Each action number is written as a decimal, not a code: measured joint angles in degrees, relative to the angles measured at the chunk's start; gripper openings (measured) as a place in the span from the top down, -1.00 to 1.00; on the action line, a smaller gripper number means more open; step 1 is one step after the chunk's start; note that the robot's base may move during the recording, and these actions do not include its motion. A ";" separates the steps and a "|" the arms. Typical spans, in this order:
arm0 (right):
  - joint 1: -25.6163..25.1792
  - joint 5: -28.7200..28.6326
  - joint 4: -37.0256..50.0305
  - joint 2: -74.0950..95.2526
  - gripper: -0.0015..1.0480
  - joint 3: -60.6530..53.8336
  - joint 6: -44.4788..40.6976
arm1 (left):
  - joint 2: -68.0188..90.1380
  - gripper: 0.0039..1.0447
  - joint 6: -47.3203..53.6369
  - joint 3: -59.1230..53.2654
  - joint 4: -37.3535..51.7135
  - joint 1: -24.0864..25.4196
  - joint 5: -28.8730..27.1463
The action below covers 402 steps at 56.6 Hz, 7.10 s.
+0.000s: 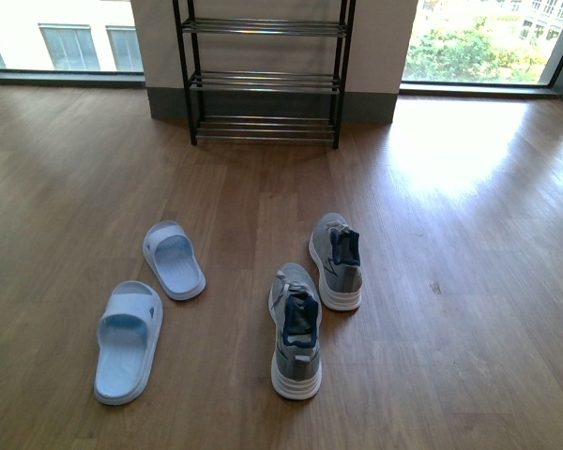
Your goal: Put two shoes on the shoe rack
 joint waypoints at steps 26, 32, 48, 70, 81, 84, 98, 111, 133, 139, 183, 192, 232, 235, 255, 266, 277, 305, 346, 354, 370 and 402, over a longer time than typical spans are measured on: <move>0.00 0.00 0.00 0.00 -0.82 0.00 0.00 | -0.02 -0.83 0.00 0.00 0.00 0.00 0.00; 0.00 0.00 0.00 0.00 -0.82 0.00 0.00 | -0.02 -0.83 0.00 0.00 0.00 0.00 0.00; 0.00 0.00 0.00 0.00 -0.82 0.00 0.00 | 0.00 -0.83 0.00 0.00 0.00 0.00 0.00; 0.00 0.02 0.00 0.00 -0.82 0.00 0.00 | -0.02 -0.83 0.00 0.00 0.00 0.00 0.00; 0.00 0.04 0.00 -0.02 -0.82 0.00 0.00 | -0.02 -0.83 0.00 0.00 0.00 0.00 0.02; 0.00 -0.20 -0.02 -0.02 -0.82 0.00 0.00 | -0.02 -0.83 0.00 0.00 0.00 0.00 -0.02; 0.00 -0.02 -0.04 0.00 -0.82 0.00 0.00 | -0.02 -0.83 0.00 0.00 0.00 0.00 0.00; 0.00 0.00 -0.04 0.00 -0.82 0.00 0.00 | -0.02 -0.83 0.00 0.00 0.00 0.00 0.00; 0.00 0.02 -0.07 -0.02 -0.82 0.00 0.00 | -0.02 -0.83 0.00 0.00 0.00 0.00 0.02; 0.00 -0.22 -0.07 0.09 -0.82 0.00 0.00 | 0.00 -0.83 0.00 0.00 -0.02 0.00 -0.17; -1.07 -3.37 27.89 78.86 -0.82 14.60 -2.56 | -0.02 -0.83 0.00 0.00 -0.02 0.00 -0.02; -0.44 -1.11 35.56 101.02 -0.82 19.54 -4.61 | -0.02 -0.83 0.00 0.00 -0.02 0.00 -0.02; -0.81 0.96 35.76 145.83 -0.82 41.88 -4.59 | -0.02 -0.83 0.00 0.00 -0.02 0.00 -0.02; -0.70 0.11 34.80 147.14 -0.82 43.12 -3.56 | -0.02 -0.83 0.00 0.00 -0.02 0.00 -0.02; -0.72 -2.49 32.11 152.71 -0.82 49.77 -0.31 | -0.02 -0.83 0.00 0.00 -0.02 0.00 -0.02; -0.76 -3.41 31.74 153.48 -0.82 50.95 0.09 | -0.02 -0.83 0.02 0.00 -0.02 0.00 -0.02; -1.33 -5.46 32.48 156.32 -0.82 53.16 0.02 | -0.02 -0.83 0.00 0.00 -0.02 0.00 -0.02; -3.06 -9.09 34.60 157.98 0.67 53.42 0.02 | -0.02 -0.83 0.00 0.00 -0.02 0.00 -0.02; -17.20 -17.59 24.55 102.92 0.98 26.45 3.23 | -0.02 -0.83 0.00 0.00 -0.02 0.00 -0.02; -23.80 -21.59 14.67 85.68 0.98 26.82 3.21 | -0.02 -0.83 0.00 0.00 -0.02 0.00 -0.02; -33.24 -29.66 1.25 64.30 0.98 27.78 4.68 | -0.02 -0.83 0.00 0.00 -0.02 0.00 -0.02; -33.73 -31.17 0.98 61.99 0.98 27.54 5.11 | -0.02 -0.83 0.00 0.00 -0.02 0.00 -0.15</move>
